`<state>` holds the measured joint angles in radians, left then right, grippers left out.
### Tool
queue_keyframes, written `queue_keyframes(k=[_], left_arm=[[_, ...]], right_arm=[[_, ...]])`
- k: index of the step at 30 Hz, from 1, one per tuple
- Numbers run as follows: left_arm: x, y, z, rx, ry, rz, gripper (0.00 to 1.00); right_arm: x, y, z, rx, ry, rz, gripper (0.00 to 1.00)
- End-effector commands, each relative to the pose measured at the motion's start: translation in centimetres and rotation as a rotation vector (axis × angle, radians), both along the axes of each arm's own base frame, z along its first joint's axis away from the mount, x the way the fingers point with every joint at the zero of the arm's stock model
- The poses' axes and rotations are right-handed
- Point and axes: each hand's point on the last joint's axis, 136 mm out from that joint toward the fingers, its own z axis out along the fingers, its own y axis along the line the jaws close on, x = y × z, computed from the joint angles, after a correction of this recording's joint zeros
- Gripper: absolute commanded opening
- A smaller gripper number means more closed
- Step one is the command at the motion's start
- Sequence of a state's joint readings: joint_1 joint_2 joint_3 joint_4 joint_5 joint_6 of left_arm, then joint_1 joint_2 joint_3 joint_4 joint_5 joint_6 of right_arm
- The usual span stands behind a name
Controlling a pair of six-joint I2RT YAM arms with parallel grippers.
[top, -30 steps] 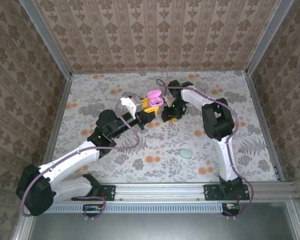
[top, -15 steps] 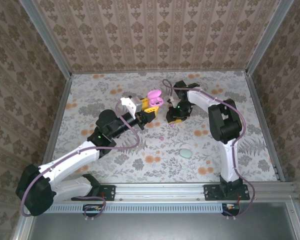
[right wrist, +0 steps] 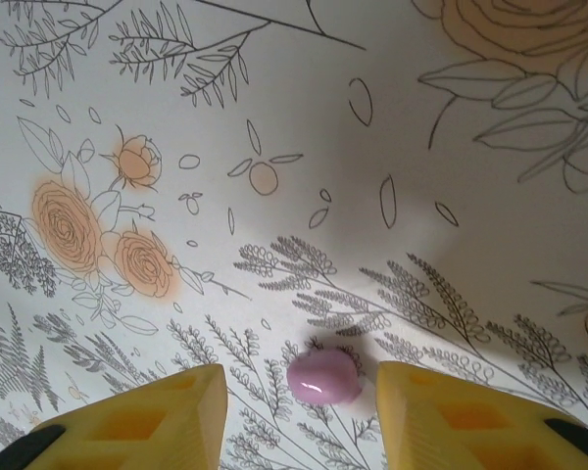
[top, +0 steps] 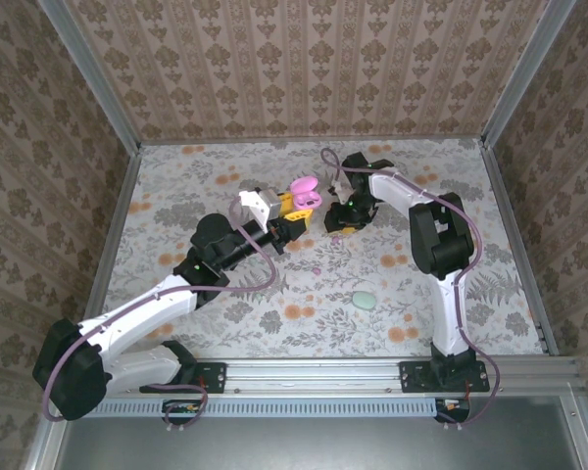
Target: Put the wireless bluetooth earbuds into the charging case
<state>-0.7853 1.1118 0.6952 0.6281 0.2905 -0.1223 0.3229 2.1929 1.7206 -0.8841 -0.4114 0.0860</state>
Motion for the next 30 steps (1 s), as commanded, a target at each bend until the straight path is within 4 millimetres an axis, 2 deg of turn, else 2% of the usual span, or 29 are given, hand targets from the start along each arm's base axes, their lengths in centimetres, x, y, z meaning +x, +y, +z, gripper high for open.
queue_keyframes(k=[1, 7, 14, 24, 30], left_arm=[[-0.3, -0.1, 2.3, -0.038, -0.049, -0.008, 0.34], [-0.3, -0.1, 2.3, -0.038, -0.048, -0.008, 0.34], [-0.2, -0.3, 2.4, -0.038, -0.049, -0.013, 0.34], [-0.2, -0.3, 2.5, -0.046, -0.04, -0.013, 0.34], [-0.3, -0.4, 2.5, -0.048, -0.038, -0.017, 0.34]], right_arm=[[-0.1, 0.4, -0.8, 0.02, 0.04, -0.017, 0.46], [-1.1, -0.4, -1.2, -0.014, 0.051, -0.022, 0.47], [-2.3, -0.5, -1.5, -0.005, 0.083, -0.019, 0.46], [-3.8, 0.3, -0.1, 0.068, 0.106, -0.048, 0.46], [-4.4, 1.5, 0.4, 0.119, 0.111, -0.041, 0.45]])
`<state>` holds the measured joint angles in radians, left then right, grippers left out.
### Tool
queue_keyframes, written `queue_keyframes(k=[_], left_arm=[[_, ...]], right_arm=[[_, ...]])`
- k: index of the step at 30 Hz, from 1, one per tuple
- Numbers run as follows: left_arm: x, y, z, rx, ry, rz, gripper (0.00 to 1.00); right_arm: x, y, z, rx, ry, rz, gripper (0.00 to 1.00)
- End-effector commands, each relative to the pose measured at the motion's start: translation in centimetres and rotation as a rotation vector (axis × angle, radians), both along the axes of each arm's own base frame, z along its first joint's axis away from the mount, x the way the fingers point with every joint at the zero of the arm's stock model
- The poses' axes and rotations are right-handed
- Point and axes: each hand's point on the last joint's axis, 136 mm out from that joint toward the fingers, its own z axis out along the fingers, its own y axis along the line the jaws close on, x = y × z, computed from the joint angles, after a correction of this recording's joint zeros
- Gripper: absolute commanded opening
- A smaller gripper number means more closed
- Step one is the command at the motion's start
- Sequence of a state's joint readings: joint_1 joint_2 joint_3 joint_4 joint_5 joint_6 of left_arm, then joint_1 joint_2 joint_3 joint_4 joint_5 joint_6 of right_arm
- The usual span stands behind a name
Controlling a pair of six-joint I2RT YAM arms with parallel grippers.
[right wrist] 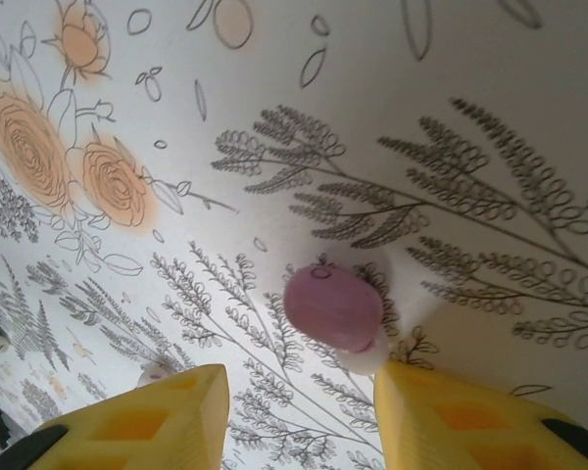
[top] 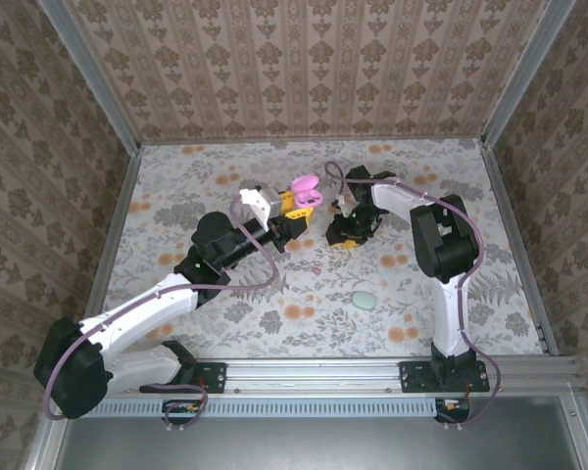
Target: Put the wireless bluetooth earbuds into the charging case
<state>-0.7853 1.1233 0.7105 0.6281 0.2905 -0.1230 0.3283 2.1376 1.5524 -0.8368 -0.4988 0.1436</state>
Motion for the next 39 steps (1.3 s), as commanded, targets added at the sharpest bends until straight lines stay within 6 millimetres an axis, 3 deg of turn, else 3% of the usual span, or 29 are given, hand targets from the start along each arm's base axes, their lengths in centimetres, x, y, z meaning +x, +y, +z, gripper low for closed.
queue_keyframes(k=[1, 13, 20, 26, 32, 39], left_arm=[[-0.4, -0.2, 2.2, -0.045, -0.036, -0.016, 0.34], [-0.3, -0.2, 2.1, -0.041, -0.033, -0.01, 0.34], [-0.3, 0.0, 2.1, -0.036, -0.039, -0.002, 0.34], [-0.3, 0.0, 1.9, -0.032, -0.036, 0.001, 0.34], [-0.2, 0.1, 1.9, -0.034, -0.035, 0.004, 0.34], [-0.3, 0.1, 1.9, -0.034, -0.033, 0.008, 0.34]], right_arm=[[-0.3, 1.4, 1.9, 0.073, -0.012, -0.007, 0.45], [0.3, 2.9, 3.5, 0.127, -0.042, 0.005, 0.45], [2.2, 0.9, 5.3, 0.11, -0.14, -0.016, 0.41], [3.4, -1.5, 3.5, 0.031, -0.14, -0.002, 0.38], [3.8, -1.4, 2.0, 0.021, -0.1, 0.024, 0.32], [3.1, -0.2, 1.3, 0.072, -0.056, 0.06, 0.33]])
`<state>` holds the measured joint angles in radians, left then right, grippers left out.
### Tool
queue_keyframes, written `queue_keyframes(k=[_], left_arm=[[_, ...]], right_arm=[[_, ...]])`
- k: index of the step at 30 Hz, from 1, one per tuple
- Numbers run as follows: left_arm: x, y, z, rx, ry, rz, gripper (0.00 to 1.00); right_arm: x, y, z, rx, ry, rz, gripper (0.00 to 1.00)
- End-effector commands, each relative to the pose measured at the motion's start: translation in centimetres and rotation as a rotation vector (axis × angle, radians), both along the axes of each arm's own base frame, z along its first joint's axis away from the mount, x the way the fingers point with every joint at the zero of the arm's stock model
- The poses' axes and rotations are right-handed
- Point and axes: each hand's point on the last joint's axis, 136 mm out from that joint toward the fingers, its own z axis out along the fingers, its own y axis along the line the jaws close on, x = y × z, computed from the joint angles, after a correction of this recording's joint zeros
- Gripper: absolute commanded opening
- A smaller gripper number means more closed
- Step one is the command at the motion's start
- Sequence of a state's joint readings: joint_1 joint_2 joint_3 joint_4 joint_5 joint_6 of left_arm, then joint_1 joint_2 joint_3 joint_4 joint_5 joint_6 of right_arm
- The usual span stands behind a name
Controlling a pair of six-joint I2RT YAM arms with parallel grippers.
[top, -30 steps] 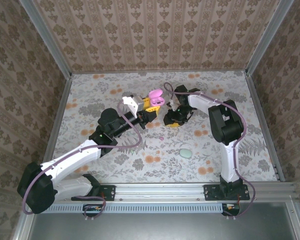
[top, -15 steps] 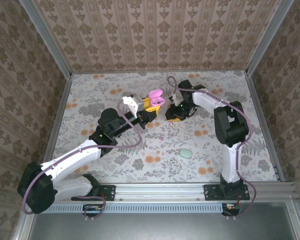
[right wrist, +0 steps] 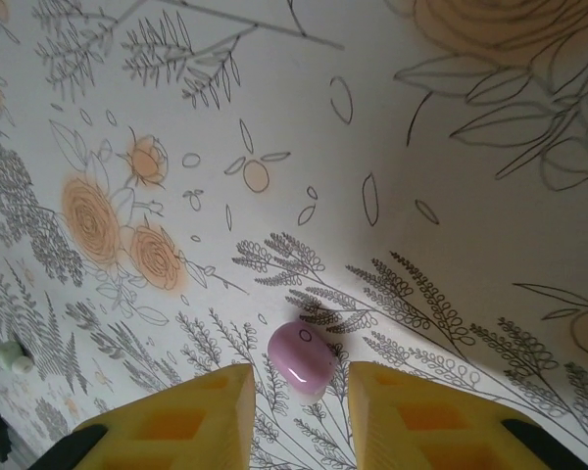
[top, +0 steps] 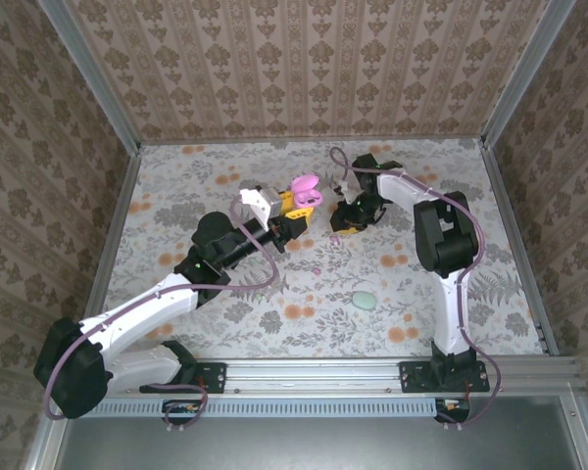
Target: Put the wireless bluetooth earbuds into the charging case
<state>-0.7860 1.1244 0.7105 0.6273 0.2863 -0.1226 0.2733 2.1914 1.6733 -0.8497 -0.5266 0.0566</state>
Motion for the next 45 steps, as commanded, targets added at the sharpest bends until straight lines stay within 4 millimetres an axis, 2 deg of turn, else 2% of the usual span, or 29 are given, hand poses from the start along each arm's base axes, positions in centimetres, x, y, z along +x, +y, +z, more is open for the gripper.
queue_keyframes(k=[1, 12, 22, 35, 45], left_arm=[[-0.3, 0.2, 2.0, -0.035, -0.034, 0.005, 0.34], [-0.3, 0.2, 2.1, -0.037, -0.032, 0.002, 0.34], [-0.3, 0.1, 2.0, -0.037, -0.028, 0.002, 0.34], [-0.2, -0.1, 2.0, -0.039, -0.021, -0.006, 0.34], [-0.2, -0.1, 2.1, -0.043, -0.021, -0.007, 0.34]], right_arm=[[-0.7, 0.6, -0.1, 0.014, 0.036, 0.038, 0.34], [-1.4, 0.8, -1.6, 0.005, 0.088, 0.055, 0.32], [-2.0, 1.7, -1.7, 0.015, 0.103, 0.064, 0.33], [-3.0, 1.3, -1.3, 0.002, 0.105, 0.057, 0.34], [-3.5, 1.9, -0.9, 0.022, 0.121, 0.048, 0.35]])
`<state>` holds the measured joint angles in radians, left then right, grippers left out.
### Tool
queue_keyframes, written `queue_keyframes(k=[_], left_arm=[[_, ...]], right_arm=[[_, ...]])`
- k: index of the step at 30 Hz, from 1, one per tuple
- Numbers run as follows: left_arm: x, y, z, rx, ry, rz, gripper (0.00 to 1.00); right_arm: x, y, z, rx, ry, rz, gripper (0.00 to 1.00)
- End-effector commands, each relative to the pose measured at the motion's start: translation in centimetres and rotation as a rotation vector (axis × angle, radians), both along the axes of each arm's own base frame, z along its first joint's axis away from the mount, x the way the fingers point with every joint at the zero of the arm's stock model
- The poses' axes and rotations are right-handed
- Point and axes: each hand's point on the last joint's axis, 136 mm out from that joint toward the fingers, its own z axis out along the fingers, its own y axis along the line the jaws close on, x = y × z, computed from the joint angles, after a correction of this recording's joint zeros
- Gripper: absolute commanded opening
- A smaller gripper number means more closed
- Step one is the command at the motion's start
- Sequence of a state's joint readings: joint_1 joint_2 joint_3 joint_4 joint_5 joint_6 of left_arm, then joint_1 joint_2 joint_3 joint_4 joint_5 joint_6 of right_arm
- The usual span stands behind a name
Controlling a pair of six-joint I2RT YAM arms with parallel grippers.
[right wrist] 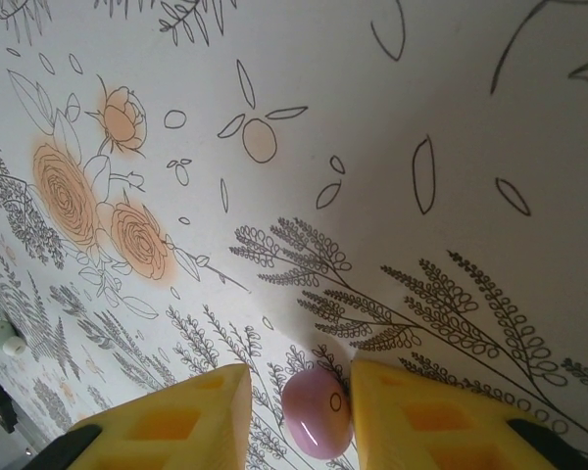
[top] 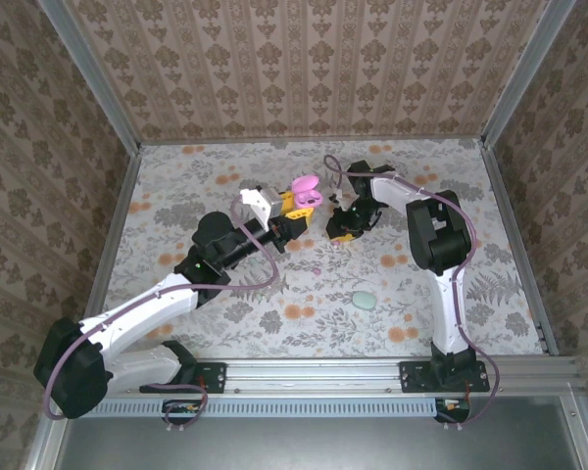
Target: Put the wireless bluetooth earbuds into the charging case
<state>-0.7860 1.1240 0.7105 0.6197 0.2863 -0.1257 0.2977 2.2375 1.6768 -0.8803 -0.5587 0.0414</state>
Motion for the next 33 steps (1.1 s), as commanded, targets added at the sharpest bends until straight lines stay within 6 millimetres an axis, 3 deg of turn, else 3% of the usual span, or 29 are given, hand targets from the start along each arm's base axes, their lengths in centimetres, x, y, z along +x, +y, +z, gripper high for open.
queue_keyframes(k=[1, 6, 13, 33], left_arm=[[-0.2, -0.1, 2.2, -0.047, -0.028, -0.006, 0.34], [-0.3, -0.1, 2.1, -0.044, -0.027, -0.006, 0.34], [-0.2, -0.1, 2.1, -0.043, -0.028, -0.003, 0.34], [-0.2, 0.0, 2.0, -0.04, -0.028, 0.002, 0.34]], right_arm=[[-2.0, 0.8, 0.7, 0.012, 0.051, 0.005, 0.34], [-2.2, 0.8, 1.0, 0.014, 0.057, -0.008, 0.29], [-1.9, 1.1, 1.0, 0.023, 0.049, -0.017, 0.32], [-0.3, 1.5, -0.8, -0.063, 0.038, -0.039, 0.32]])
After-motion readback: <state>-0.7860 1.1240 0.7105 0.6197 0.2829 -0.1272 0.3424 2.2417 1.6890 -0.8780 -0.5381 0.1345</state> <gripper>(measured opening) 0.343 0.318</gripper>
